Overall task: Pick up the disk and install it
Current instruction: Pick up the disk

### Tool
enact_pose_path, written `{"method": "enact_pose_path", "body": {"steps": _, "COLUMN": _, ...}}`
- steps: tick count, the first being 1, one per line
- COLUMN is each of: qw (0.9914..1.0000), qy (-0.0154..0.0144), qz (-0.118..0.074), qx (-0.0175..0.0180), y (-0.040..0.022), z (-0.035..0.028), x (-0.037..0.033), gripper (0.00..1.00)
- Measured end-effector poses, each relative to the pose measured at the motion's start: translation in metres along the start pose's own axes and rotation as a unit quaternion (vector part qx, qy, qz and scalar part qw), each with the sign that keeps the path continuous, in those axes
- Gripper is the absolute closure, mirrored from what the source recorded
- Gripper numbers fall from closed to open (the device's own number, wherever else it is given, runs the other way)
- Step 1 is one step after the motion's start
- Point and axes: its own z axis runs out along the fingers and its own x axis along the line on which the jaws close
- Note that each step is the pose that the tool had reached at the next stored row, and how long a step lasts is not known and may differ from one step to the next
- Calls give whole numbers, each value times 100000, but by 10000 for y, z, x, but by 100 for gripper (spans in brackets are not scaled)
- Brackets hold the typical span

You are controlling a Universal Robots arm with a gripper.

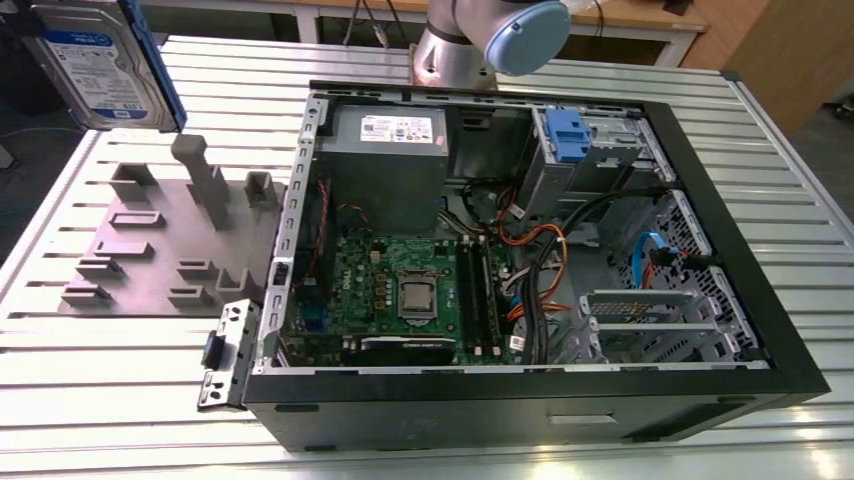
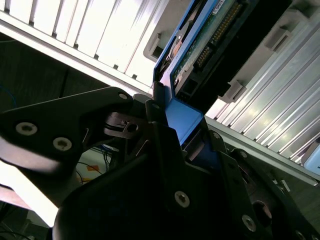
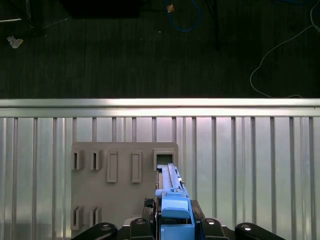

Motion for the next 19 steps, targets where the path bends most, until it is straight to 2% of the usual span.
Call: {"method": "enact_pose_path", "body": {"steps": 19, "qw": 100000, "qy": 138, "qz": 2, "qx": -1, "y": 0, "z": -16, "x": 0, "gripper": 64}}
